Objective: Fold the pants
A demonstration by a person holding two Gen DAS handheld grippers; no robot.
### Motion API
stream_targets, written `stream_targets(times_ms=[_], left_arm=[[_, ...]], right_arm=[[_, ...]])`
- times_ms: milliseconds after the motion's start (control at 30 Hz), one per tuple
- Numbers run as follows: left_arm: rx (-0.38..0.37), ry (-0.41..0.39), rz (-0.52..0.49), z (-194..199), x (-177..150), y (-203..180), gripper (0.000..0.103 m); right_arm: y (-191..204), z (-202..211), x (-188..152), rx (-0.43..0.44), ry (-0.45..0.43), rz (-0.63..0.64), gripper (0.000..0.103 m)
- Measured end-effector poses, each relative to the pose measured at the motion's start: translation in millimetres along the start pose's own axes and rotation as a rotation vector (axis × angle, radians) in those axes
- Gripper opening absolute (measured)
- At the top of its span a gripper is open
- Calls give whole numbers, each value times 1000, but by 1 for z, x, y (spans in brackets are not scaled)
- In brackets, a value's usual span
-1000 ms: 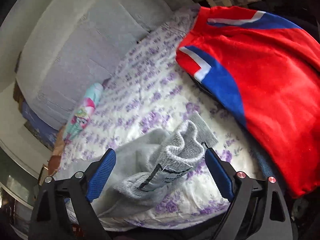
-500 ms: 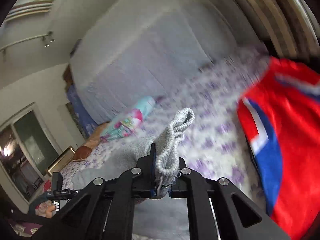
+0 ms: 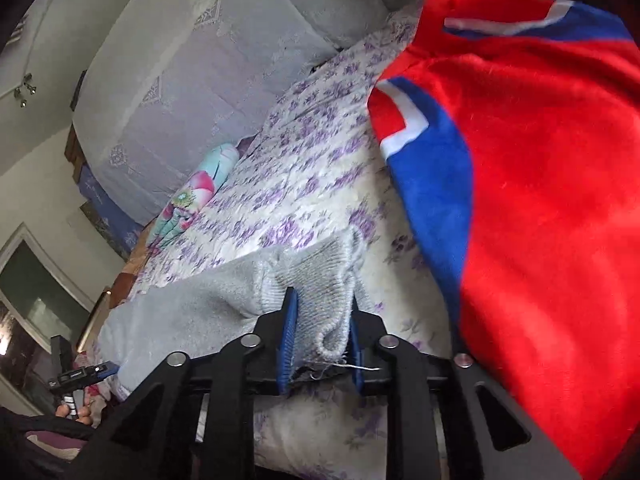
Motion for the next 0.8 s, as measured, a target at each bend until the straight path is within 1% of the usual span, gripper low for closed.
stream_targets(times_ms=[33,67,100,133,167,200,233,267,300,333,367,400,433,467,500,533,567,600,633,667,700,733,767,800], left_arm=[[8,3,2,5,-2,-2,60],[-1,4,7,9,-2,-6,63],[-26,-4,6,15,2,-15,68],[-49,-20,-17,21,8,-26,68],[-63,-38,-51,25,15,-40,68],[-73,-69,-106,30,25,-60,71],[-70,-98,-153,31,34,-76,79],[-55,-119,-185,29,40,-87,84],[-33,-132,-210,21,46,-96,91],[-17,-125,-223,8,50,-101,91],[2,-99,-216,-6,50,-99,91],[30,-52,-188,-26,47,-89,91],[68,24,-142,-48,36,-71,91],[92,94,-97,-64,22,-54,88],[90,105,-94,-68,9,-40,83],[93,82,-137,-63,0,-41,82],[107,93,-175,-57,-12,-42,82],[108,94,-182,-52,-20,-42,82],[94,95,-178,-46,-25,-41,82],[81,97,-175,-41,-27,-40,82],[66,96,-167,-36,-25,-40,82],[49,89,-157,-30,-20,-41,83],[30,76,-153,-23,-11,-47,83],[6,46,-168,-17,0,-56,83]], right_arm=[[4,11,10,-34,-47,21,34],[10,21,20,-46,-85,43,34],[22,30,31,-44,-114,71,35],[37,37,41,-40,-132,104,36],[57,40,48,-17,-136,140,36],[80,41,54,37,-134,172,40],[107,39,55,104,-123,205,52],[132,33,54,147,-100,236,60],[155,24,50,173,-71,263,73],[176,11,41,199,-30,288,77],[194,-5,30,228,19,313,77],[207,-24,14,237,79,340,77],[211,-42,-2,216,143,356,77],[208,-62,-20,178,223,362,77],[199,-79,-41,125,312,360,76],[182,-96,-67,74,423,352,72],[171,-103,-84,70,472,356,72],[172,-95,-84,108,414,394,71],[174,-89,-83,105,423,424,71],[179,-84,-78,107,440,418,71],[188,-79,-67,150,440,391,71],[206,-72,-52,221,423,373,71],[223,-69,-37,268,405,379,71],[241,-70,-23,297,390,393,73]])
Point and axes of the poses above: each gripper's, at about its wrist camera, not at the fingertips, and z roughly against the way its jaws point, y to its left, x to its top, the point moved 9 cm from there along -z, roughly the way its jaws point, and after that the axes turned 5 degrees about -x, right-handed, at the moved point
